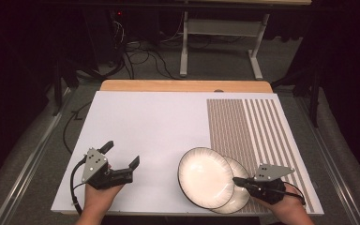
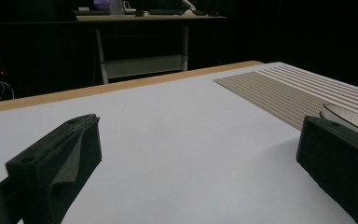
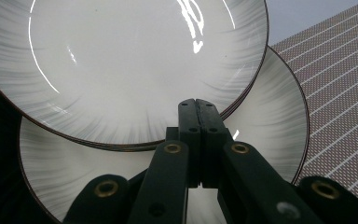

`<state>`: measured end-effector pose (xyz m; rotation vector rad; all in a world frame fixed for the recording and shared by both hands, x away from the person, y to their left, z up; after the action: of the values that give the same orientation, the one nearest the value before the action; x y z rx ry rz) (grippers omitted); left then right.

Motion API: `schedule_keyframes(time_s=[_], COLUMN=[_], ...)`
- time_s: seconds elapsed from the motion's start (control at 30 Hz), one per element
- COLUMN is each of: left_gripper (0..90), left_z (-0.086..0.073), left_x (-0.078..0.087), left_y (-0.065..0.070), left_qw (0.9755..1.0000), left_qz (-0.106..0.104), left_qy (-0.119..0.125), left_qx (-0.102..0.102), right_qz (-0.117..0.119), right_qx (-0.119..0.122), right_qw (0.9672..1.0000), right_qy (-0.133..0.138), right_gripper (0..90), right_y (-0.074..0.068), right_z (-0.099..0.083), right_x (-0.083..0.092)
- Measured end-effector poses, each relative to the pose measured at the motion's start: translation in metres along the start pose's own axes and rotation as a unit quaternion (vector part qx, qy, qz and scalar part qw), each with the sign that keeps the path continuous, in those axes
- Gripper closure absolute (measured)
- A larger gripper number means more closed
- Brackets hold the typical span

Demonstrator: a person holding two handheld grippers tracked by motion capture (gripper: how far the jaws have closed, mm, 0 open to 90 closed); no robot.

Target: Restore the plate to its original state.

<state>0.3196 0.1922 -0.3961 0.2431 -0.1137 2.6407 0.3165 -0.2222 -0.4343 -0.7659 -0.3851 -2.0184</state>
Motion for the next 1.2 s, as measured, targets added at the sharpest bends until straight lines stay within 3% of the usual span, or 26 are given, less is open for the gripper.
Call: schedule_keyframes(time_s=[1.2], left_gripper=[0.6], left_z=[0.0005], left_x=[0.0019], left_y=[-0.0022], left_qw=[1.0], left_qz=[0.001], left_qy=[0.003], left_qx=[0.004], right_qz=[-0.003], right_qx=[-0.002], right_qw=[1.0], right_qy=[-0.003], right_gripper=[90.0], right_y=[0.0027], right_z=[-0.0028], right_x=[-0.0003])
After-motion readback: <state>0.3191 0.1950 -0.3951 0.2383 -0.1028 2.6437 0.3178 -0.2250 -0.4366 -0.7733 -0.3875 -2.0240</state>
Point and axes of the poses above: each handheld gripper's, and its own axes: x roughly backward along the jaws, z roughly out of its top, y roughly to its right, the point moved 5 cm from there along -x, roughly forward along the jaws, and after that the axes turned 4 degrees about -x, right-handed, at the moved point
